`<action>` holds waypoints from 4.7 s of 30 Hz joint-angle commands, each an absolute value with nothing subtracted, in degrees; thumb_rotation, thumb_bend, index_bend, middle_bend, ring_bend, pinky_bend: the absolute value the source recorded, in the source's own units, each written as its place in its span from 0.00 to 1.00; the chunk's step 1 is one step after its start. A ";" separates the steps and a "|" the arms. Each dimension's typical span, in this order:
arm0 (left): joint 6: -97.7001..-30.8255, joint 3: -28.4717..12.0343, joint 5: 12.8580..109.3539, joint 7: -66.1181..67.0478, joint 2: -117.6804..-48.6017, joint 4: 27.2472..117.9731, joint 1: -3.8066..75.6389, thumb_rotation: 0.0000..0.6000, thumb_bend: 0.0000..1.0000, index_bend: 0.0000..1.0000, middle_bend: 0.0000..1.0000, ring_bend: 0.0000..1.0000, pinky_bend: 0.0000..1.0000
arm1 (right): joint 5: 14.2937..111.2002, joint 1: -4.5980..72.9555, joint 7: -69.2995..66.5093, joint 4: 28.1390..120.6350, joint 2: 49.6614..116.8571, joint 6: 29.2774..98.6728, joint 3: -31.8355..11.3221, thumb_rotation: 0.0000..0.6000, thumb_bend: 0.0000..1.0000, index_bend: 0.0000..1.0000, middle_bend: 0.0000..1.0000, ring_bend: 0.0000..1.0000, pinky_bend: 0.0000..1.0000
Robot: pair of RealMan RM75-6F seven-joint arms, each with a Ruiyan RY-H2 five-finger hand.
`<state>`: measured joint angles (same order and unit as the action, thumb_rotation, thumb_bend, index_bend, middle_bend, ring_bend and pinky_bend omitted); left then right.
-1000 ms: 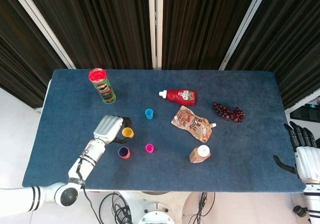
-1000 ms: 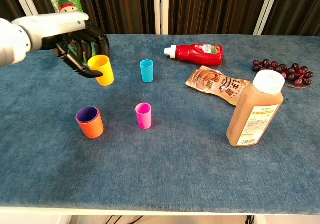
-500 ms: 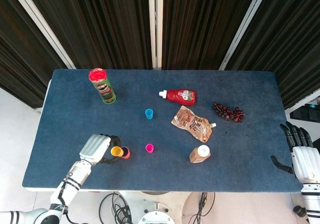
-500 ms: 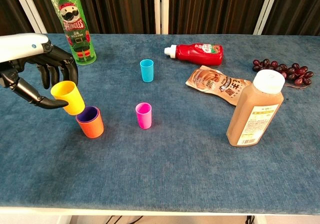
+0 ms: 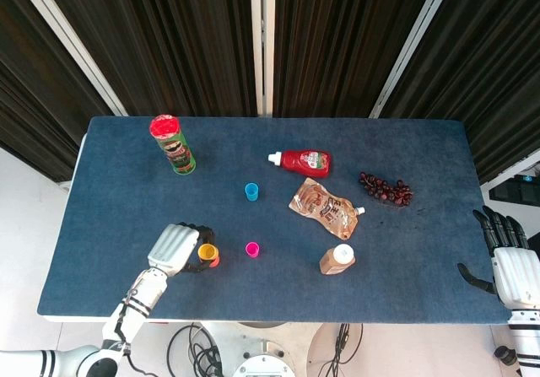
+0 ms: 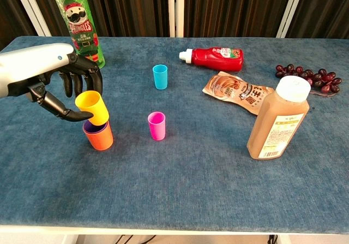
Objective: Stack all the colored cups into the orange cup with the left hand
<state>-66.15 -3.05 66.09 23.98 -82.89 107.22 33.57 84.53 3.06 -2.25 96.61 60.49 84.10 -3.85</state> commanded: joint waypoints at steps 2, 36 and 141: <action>-65.95 -3.25 64.94 25.10 -83.23 106.68 33.63 1.00 0.28 0.51 0.52 0.47 0.47 | 84.37 3.14 -2.20 96.66 60.54 83.89 -3.85 1.00 0.17 0.00 0.00 0.00 0.00; -60.89 -14.98 59.42 22.93 -84.38 98.89 40.75 1.00 0.25 0.28 0.32 0.31 0.40 | 85.81 2.81 -2.34 96.80 61.07 84.83 -3.22 1.00 0.17 0.00 0.00 0.00 0.00; -73.87 0.31 64.24 26.15 -78.87 113.47 31.50 1.00 0.26 0.53 0.56 0.50 0.59 | 88.02 4.15 -2.96 97.67 61.10 83.40 -2.04 1.00 0.17 0.00 0.00 0.00 0.00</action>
<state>-73.88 0.26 64.13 26.13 -78.77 113.48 31.58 88.00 4.16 -2.96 97.66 61.11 83.39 -2.05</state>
